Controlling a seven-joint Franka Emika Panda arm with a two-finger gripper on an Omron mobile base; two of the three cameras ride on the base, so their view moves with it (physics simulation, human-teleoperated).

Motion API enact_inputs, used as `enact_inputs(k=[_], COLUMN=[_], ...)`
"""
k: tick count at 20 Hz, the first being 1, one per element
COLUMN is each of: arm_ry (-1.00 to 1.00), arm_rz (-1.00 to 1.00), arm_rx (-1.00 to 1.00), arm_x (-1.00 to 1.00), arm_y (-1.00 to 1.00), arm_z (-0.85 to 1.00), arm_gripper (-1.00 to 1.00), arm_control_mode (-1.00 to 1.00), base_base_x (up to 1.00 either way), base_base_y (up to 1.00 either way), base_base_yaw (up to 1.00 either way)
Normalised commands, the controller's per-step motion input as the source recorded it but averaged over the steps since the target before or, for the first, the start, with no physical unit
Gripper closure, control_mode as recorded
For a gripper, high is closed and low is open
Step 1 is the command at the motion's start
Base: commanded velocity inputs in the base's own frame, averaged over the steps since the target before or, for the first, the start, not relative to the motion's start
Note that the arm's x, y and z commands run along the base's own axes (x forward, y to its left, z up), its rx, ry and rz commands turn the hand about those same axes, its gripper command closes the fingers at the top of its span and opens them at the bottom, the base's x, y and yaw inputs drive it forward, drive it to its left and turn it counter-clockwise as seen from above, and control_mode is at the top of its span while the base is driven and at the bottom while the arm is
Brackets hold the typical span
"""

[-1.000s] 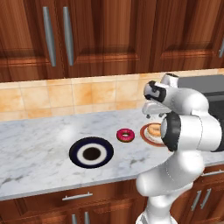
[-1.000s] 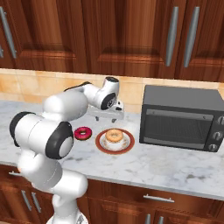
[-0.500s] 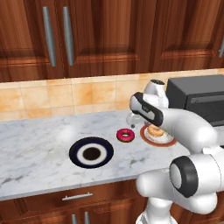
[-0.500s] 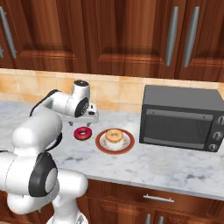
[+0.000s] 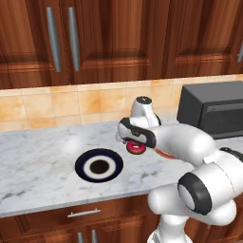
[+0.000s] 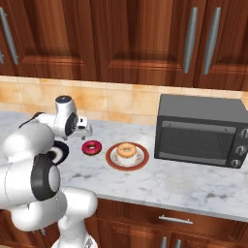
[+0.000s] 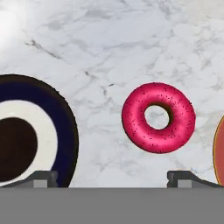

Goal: Place the pastries on the plates.

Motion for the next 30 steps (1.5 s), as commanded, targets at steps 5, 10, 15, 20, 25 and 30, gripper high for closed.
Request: enact_inputs(k=[5, 10, 15, 20, 25, 30], arm_ry=[0.14, 0.28, 0.21, 0.07, 0.00, 0.00], arm_rz=[0.00, 0.00, 0.00, 0.00, 0.00, 0.00], arm_rx=[-0.05, -0.02, 0.00, 0.00, 0.00, -0.01], arm_x=[0.74, 0.33, 0.03, 0.00, 0.11, 0.04], arm_y=[0.01, -0.30, 0.10, 0.11, -0.06, -0.07], arm_z=[-0.29, -0.66, -0.59, -0.22, -0.25, -0.10], arm_gripper=[-1.00, -1.00, -1.00, -1.00, -1.00, -1.00], arm_control_mode=[-1.00, -1.00, -1.00, -1.00, -1.00, -1.00], base_base_x=[0.00, 0.00, 0.00, 0.00, 0.00, 0.00], base_base_y=[0.00, 0.00, 0.00, 0.00, 0.00, 0.00], base_base_yaw=[0.00, 0.00, 0.00, 0.00, 0.00, 0.00])
